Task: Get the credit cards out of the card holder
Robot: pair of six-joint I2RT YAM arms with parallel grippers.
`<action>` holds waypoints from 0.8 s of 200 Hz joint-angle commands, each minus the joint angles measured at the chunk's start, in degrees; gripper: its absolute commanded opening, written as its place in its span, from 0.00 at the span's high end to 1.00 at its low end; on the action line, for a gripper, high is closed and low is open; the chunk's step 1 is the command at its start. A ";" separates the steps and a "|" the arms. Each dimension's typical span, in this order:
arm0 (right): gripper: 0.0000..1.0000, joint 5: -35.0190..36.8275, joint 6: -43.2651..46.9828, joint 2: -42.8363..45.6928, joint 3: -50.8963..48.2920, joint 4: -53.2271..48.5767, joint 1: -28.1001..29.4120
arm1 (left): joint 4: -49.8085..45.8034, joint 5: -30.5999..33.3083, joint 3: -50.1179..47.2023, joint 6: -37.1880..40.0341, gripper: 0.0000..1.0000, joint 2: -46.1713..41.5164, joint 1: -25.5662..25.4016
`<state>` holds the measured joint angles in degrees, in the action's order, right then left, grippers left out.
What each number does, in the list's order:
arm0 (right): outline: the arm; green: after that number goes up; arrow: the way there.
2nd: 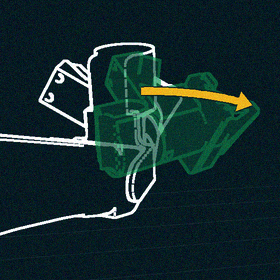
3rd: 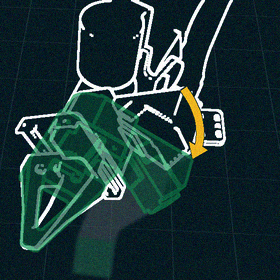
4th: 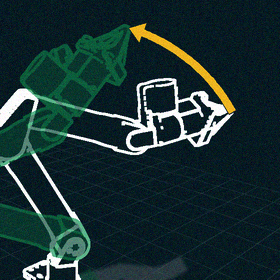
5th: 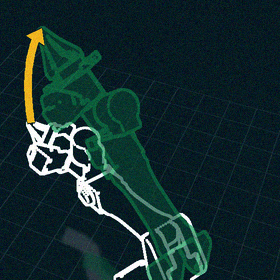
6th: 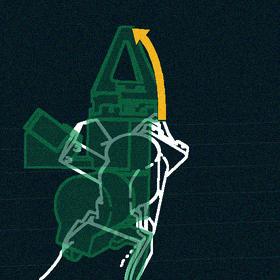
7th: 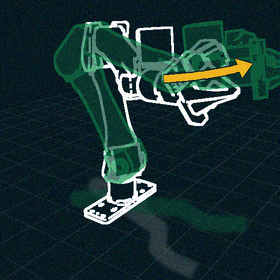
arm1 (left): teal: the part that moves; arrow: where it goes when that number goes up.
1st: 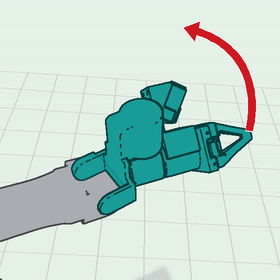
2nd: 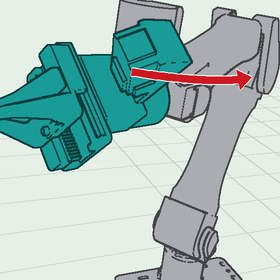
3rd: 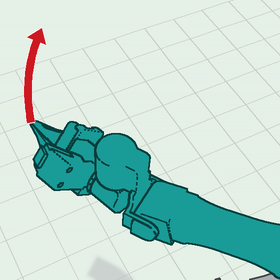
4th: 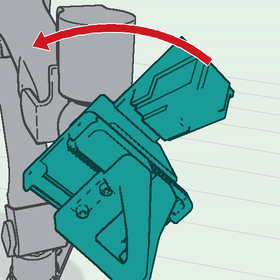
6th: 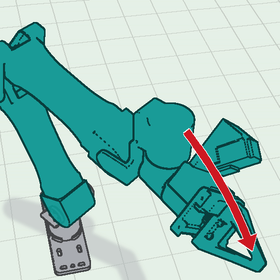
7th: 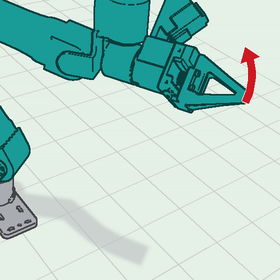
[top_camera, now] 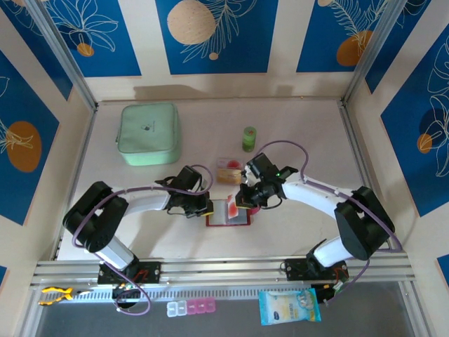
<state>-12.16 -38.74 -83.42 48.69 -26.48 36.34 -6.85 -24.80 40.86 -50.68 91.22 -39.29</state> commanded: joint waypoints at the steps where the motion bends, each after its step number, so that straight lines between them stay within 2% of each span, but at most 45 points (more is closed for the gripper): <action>1: 0.95 -0.22 9.06 1.63 3.58 -5.49 -0.69 | -0.88 0.72 -0.37 0.04 0.94 -1.06 -0.26; 22: 0.96 -0.71 18.18 1.13 6.67 -8.92 -1.09 | -0.55 0.89 0.10 0.49 0.91 -1.63 -0.24; 51: 0.98 2.51 31.17 -0.02 10.97 -14.53 -2.37 | -0.57 1.25 0.01 0.98 0.88 -2.86 0.21; 119: 0.99 7.04 65.71 -2.69 18.19 -22.65 -5.04 | -3.69 4.21 -1.73 1.97 0.86 -8.23 2.48; 141: 1.00 9.25 72.19 -5.46 22.13 -25.92 -5.44 | -4.75 4.82 -3.34 2.18 0.86 -10.48 3.83; 160: 1.00 7.94 75.64 -8.62 26.92 -28.60 -6.73 | -5.86 4.94 -4.57 2.46 0.85 -12.54 5.18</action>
<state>-4.23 25.96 -88.95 70.11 -49.41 30.94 -9.52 -21.26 38.13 -49.65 81.38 -35.97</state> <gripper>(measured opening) 0.063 0.145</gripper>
